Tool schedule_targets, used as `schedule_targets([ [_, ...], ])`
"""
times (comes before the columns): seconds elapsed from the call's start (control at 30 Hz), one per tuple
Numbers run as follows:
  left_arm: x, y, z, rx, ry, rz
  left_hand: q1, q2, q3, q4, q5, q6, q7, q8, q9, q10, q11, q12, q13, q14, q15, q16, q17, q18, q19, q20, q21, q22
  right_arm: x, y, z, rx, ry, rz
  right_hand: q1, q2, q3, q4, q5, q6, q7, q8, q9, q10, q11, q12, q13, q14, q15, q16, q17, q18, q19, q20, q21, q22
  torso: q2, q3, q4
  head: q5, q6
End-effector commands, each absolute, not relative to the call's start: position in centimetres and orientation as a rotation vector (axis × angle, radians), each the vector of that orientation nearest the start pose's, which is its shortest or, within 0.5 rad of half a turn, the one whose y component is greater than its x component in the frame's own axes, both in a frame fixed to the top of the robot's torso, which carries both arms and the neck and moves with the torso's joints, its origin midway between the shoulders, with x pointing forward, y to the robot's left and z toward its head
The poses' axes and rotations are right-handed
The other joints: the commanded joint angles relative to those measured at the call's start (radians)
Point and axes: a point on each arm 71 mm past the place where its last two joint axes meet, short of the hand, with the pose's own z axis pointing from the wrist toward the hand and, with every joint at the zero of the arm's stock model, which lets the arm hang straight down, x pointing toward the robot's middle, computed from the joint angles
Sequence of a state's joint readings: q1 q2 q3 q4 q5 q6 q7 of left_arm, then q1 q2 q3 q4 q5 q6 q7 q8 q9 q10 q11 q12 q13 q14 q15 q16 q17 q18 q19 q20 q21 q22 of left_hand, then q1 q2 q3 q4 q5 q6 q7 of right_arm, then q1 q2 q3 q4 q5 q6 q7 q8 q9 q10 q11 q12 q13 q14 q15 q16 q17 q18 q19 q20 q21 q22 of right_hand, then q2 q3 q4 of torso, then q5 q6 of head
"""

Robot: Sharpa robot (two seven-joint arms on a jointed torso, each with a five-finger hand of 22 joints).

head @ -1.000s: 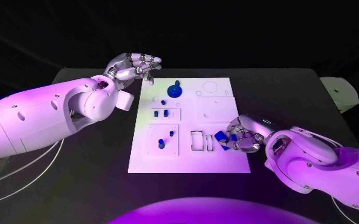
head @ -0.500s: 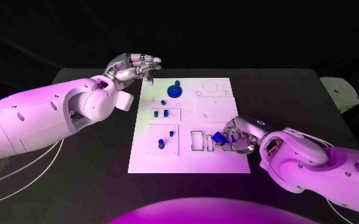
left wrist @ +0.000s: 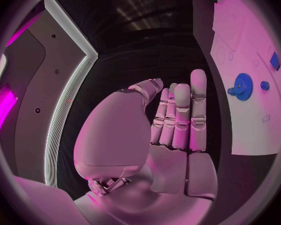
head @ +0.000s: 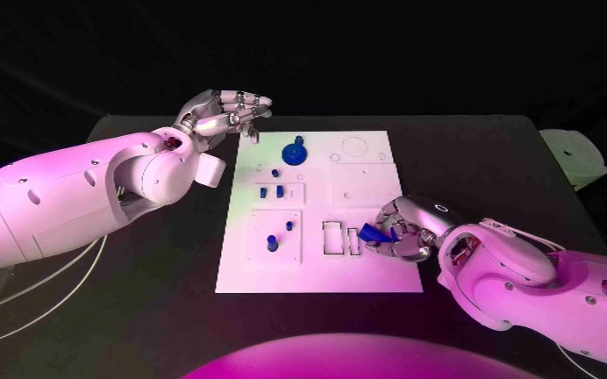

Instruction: Assemble the parts on the task board

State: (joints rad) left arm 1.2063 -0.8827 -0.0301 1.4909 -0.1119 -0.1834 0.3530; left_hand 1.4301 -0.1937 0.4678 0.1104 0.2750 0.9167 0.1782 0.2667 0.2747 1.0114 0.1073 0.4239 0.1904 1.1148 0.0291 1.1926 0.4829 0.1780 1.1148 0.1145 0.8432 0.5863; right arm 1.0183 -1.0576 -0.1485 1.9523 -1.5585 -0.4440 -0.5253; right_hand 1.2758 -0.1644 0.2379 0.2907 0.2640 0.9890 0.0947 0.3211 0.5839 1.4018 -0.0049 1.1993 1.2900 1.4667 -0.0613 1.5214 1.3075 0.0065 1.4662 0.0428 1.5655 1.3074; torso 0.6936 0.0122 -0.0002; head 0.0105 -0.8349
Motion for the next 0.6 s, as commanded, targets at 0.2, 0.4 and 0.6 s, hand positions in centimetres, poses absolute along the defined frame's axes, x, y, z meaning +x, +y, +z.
schedule_targets([
  [0.2,49.4,22.8,-17.3,-0.988,1.501,-1.583,-0.009,0.004,0.003,0.000,-0.003,-0.007,0.001,0.007,0.001,-0.008,0.001,0.002,0.001,-0.004,0.001,-0.003,-0.001,0.007,-0.004,0.000,-0.003,-0.001,34.6,-19.4,-23.8,0.170,1.829,0.592,-0.023,0.035,0.019,0.001,0.038,0.050,-0.030,0.019,0.008,0.017,-0.006,0.015,0.017,0.084,-0.014,0.007,0.154,-0.007,0.105,-0.011,0.005,0.263,-0.002,-0.0004,0.0015,-0.004,0.001],
  [0.4,49.5,22.7,-17.3,-0.988,1.502,-1.584,-0.009,0.004,0.003,0.000,-0.003,-0.007,0.001,0.007,0.001,-0.008,0.001,0.002,0.001,-0.004,0.001,-0.003,-0.001,0.007,-0.004,0.000,-0.003,-0.001,34.5,-18.7,-23.7,0.189,1.830,0.626,-0.037,0.038,0.023,0.002,0.051,0.057,-0.033,0.023,0.010,0.025,-0.009,0.028,0.029,0.084,-0.017,0.008,0.158,-0.007,0.105,-0.014,0.005,0.263,-0.003,-0.0018,0.0007,-0.004,-0.003],
  [0.6,49.5,22.7,-17.4,-0.990,1.504,-1.586,-0.009,0.004,0.003,0.000,-0.003,-0.007,0.001,0.007,0.001,-0.008,0.001,0.002,0.001,-0.004,0.001,-0.003,-0.001,0.007,-0.004,0.000,-0.003,-0.001,34.5,-17.8,-23.9,0.180,1.858,0.650,-0.065,0.039,0.023,0.002,0.056,0.062,-0.035,0.026,0.011,0.029,-0.011,0.032,0.034,0.085,-0.019,0.010,0.162,-0.007,0.105,-0.016,0.005,0.263,-0.001,-0.0030,0.0030,-0.007,-0.002],
])
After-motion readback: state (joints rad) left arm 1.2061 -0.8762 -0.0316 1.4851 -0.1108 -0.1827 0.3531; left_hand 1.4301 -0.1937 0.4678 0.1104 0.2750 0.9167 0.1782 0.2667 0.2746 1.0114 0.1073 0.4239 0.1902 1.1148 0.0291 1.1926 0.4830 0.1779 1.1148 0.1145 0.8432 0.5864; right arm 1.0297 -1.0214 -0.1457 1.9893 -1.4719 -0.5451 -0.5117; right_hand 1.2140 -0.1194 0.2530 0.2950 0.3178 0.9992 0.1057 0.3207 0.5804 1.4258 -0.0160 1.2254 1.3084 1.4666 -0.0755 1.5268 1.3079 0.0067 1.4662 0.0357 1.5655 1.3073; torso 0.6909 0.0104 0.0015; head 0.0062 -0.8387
